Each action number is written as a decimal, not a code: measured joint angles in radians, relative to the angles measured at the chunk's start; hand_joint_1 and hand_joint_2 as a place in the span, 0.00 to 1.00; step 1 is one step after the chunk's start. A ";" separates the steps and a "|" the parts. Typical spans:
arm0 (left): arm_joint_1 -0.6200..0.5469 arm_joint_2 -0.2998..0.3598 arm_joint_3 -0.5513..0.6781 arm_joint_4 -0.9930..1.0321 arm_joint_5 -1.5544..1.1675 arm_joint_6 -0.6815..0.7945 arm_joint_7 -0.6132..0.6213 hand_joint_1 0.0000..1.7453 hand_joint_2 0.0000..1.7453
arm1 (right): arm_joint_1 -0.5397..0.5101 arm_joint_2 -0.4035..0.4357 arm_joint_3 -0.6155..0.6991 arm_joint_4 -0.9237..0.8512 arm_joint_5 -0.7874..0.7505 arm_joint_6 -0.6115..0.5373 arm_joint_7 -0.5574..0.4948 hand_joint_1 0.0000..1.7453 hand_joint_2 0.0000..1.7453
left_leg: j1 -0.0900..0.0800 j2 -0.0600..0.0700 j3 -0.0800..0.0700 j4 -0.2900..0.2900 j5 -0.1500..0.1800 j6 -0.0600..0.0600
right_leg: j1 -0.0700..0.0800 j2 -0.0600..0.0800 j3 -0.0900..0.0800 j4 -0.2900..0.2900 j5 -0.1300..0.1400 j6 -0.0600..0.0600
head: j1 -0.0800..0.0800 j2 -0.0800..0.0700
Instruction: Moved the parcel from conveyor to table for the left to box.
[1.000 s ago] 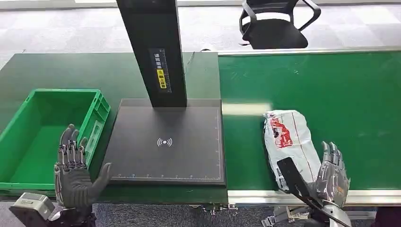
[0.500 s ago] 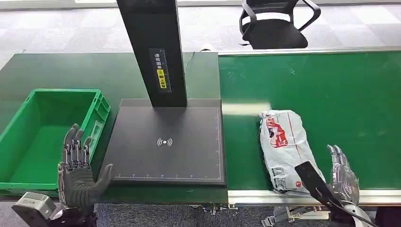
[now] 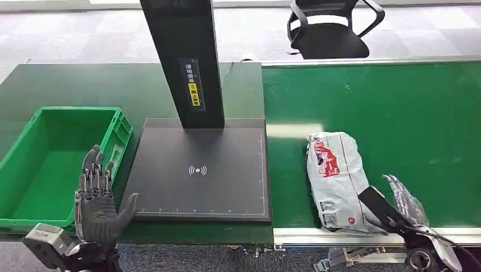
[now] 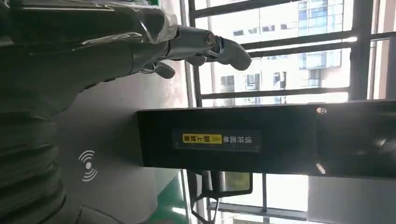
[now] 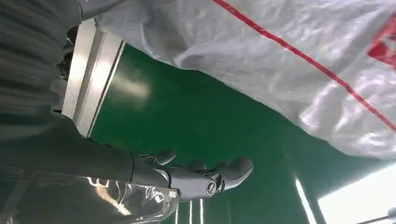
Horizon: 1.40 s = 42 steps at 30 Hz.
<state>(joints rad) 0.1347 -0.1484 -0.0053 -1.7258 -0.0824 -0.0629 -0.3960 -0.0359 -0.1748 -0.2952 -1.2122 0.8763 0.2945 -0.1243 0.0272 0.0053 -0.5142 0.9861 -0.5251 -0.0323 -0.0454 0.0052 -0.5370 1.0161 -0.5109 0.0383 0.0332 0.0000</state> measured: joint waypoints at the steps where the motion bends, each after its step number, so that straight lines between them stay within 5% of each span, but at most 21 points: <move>1: -0.005 0.002 -0.001 0.006 0.003 0.000 0.000 0.00 1.00 | -0.012 -0.013 0.006 0.028 0.000 0.003 0.002 0.00 1.00 | 0.000 0.000 0.000 0.000 0.000 0.000 | 0.000 0.000 0.000 0.000 0.000 0.000 | 0.000 0.000; 10: -0.059 0.019 -0.008 0.063 0.017 0.002 0.002 0.00 1.00 | -0.111 -0.110 0.072 0.265 -0.022 0.051 -0.001 0.00 1.00 | 0.000 0.000 0.000 0.000 0.000 0.000 | 0.000 0.000 0.000 0.000 0.000 0.000 | 0.000 0.000; 22: -0.069 0.029 -0.011 0.091 0.018 0.002 0.002 0.00 1.00 | -0.143 -0.133 0.101 0.344 -0.029 0.051 -0.009 0.00 1.00 | 0.000 0.001 0.000 0.000 0.000 0.000 | 0.000 0.000 0.000 0.000 0.000 0.000 | 0.000 0.000; 32: -0.067 0.032 -0.015 0.107 0.039 0.005 -0.022 0.00 1.00 | -0.230 -0.114 0.170 0.458 -0.104 -0.077 -0.250 0.00 1.00 | 0.000 0.001 0.000 0.000 0.001 0.000 | 0.000 0.000 0.000 0.000 0.000 0.000 | 0.000 0.000; 33: -0.067 0.033 -0.015 0.110 0.041 0.003 -0.026 0.00 1.00 | -0.239 -0.109 0.177 0.465 -0.109 -0.082 -0.269 0.98 1.00 | 0.000 0.001 0.000 0.000 0.001 0.000 | 0.000 0.000 0.000 0.000 0.000 0.000 | 0.000 0.000; 42: -0.072 0.034 -0.014 0.140 0.049 -0.010 -0.045 0.00 1.00 | -0.280 -0.064 0.279 0.540 -0.091 -0.109 -0.368 1.00 1.00 | 0.000 0.000 -0.001 0.000 0.001 0.000 | 0.000 0.000 0.000 0.000 0.000 0.000 | 0.000 0.000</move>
<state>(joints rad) 0.0628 -0.1144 -0.0191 -1.5858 -0.0332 -0.0732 -0.4410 -0.3162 -0.2384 -0.0164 -0.6717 0.7855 0.1858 -0.4925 0.0273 0.0055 -0.5147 0.9861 -0.5246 -0.0318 -0.0451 0.0052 -0.5374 1.0163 -0.5106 0.0381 0.0332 0.0000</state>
